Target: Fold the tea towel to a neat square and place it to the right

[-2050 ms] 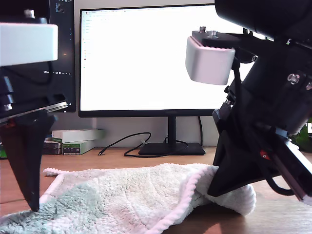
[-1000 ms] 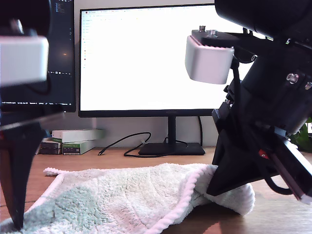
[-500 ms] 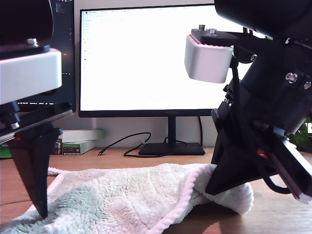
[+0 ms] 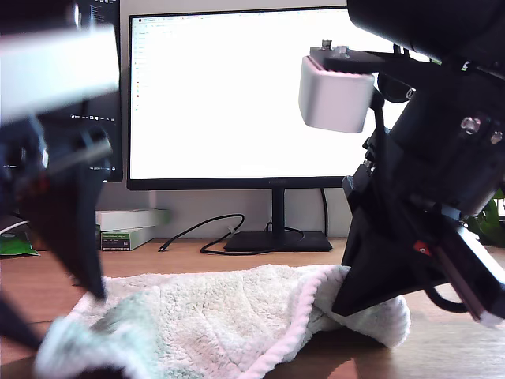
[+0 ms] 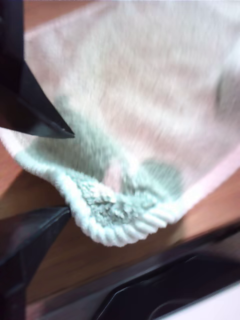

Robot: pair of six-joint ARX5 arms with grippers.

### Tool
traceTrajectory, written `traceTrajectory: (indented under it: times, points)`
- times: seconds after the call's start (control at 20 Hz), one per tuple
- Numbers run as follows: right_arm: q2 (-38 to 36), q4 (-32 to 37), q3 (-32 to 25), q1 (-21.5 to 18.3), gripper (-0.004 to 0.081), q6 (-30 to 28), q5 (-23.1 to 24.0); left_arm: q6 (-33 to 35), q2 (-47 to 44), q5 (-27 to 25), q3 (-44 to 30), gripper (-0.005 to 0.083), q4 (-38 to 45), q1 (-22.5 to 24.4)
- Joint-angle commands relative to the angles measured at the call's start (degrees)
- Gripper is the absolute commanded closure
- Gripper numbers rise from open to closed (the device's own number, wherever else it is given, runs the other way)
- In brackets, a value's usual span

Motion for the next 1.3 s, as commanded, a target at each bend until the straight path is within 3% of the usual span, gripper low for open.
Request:
traceTrajectory:
  times: [0.0,0.45,0.6,0.9,1.25]
  points:
    - [-0.2,0.6,-0.7,0.0,0.0783,0.4,-0.2,-2.4,-1.3,1.1,-1.2,0.0400,1.0,0.0]
    - [-0.2,0.6,-0.6,0.0,0.0783,1.2,-0.2,-4.1,-1.5,9.1,-1.2,0.0407,0.9,-0.2]
    - [-0.2,0.8,-0.6,0.0,0.0783,1.5,-0.2,-4.0,-0.7,11.8,-1.2,0.0467,0.7,-0.9]
    - [-0.2,1.0,-0.6,0.0,0.0783,1.5,-0.2,-2.7,4.5,11.4,-1.2,0.0475,1.3,-4.1]
    - [-0.2,2.2,-0.6,0.0,0.0782,1.5,-0.2,-2.5,7.8,6.7,-1.2,0.0475,3.4,-5.0]
